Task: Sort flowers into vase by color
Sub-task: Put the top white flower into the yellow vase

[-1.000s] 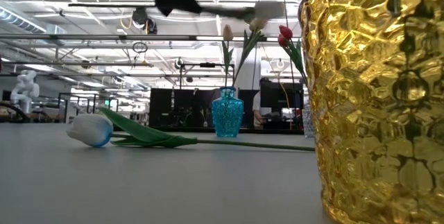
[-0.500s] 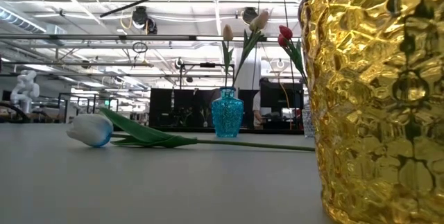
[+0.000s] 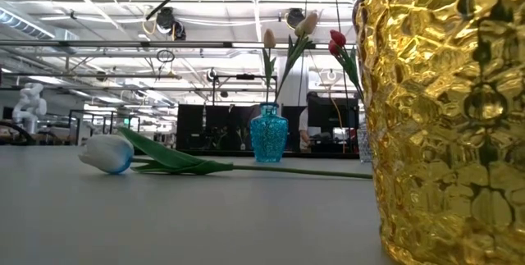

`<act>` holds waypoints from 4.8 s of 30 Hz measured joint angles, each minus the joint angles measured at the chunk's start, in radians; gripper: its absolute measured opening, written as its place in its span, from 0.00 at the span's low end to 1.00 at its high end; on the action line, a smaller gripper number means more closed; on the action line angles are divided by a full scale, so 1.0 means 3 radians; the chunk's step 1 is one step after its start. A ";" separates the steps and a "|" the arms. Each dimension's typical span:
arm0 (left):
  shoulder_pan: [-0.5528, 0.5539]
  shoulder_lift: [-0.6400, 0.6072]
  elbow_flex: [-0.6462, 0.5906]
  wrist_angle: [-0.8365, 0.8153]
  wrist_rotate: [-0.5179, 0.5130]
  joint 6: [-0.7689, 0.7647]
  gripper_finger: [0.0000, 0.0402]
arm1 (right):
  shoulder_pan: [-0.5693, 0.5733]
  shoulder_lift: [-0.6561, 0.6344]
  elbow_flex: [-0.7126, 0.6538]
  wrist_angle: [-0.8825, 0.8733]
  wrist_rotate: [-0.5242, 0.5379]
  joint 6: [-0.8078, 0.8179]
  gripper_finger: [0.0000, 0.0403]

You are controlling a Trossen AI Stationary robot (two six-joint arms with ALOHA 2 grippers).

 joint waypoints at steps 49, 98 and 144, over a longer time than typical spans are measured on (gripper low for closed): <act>0.0760 0.1439 0.0004 0.2879 0.1484 -0.1018 0.02 | -0.0582 -0.0042 -0.1832 0.2923 0.0977 0.0302 0.38; 0.0670 0.1442 0.0004 0.3009 0.1555 -0.1244 0.02 | -0.1545 0.0165 -0.1830 0.6865 -0.1971 -0.3082 0.38; 0.0786 0.1442 0.0005 0.2276 0.1264 -0.1428 0.27 | -0.1020 -0.0059 -0.1830 0.6716 -0.0784 -0.3761 0.00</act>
